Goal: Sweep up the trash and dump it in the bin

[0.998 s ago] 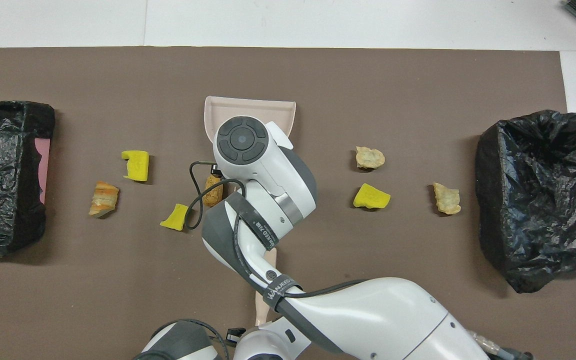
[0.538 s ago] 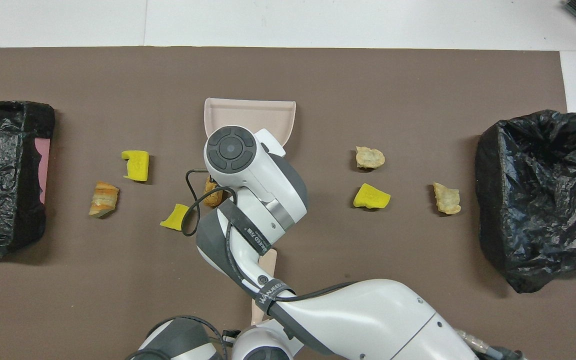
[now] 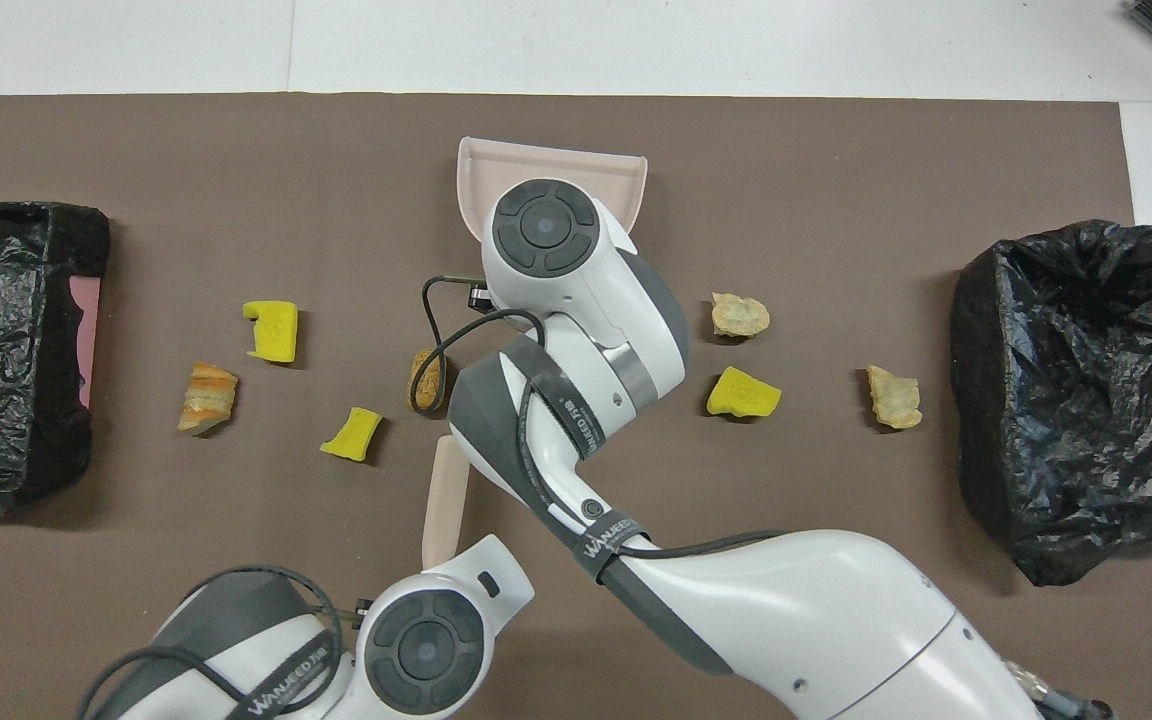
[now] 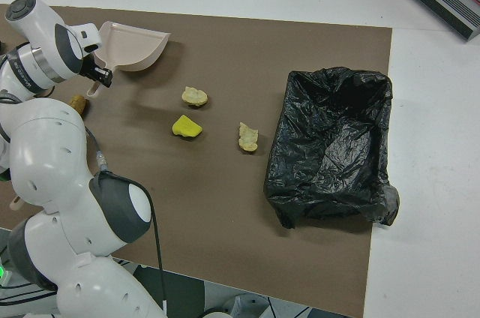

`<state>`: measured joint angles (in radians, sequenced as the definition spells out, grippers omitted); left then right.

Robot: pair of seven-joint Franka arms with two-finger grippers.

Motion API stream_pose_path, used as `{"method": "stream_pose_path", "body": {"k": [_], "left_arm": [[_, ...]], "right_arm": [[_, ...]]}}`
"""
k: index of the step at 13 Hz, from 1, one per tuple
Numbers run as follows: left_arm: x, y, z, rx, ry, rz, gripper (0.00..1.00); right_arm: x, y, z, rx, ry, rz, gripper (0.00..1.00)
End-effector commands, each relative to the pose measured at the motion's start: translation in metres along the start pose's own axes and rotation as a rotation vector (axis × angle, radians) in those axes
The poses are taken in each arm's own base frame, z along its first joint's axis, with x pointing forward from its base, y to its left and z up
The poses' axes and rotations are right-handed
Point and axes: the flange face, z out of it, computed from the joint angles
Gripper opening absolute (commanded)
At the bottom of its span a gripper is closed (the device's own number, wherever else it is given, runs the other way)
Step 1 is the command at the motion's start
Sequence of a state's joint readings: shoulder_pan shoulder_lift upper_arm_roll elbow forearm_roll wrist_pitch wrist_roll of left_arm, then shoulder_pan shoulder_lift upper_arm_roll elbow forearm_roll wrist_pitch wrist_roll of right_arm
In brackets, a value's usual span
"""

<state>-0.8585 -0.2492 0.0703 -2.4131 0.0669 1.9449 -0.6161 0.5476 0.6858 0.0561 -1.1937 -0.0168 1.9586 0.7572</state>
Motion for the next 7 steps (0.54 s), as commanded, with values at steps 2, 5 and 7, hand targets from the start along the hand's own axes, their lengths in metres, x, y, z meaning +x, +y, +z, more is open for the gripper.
{"method": "stream_pose_path", "body": {"k": [2,5,7], "left_arm": [[0.046,-0.086,-0.016,0.041,0.046,-0.074,0.00],[0.080,-0.163,-0.009,0.016,0.033,-0.124,0.00],[0.103,-0.215,0.002,-0.012,0.079,-0.162,0.00]], "right_arm": [[0.026,0.040,-0.047,0.025,0.015,-0.046,0.00],[0.028,0.058,-0.055,0.094,-0.037,-0.266,0.00],[0.025,0.069,-0.054,0.087,-0.050,-0.456,0.00]]}}
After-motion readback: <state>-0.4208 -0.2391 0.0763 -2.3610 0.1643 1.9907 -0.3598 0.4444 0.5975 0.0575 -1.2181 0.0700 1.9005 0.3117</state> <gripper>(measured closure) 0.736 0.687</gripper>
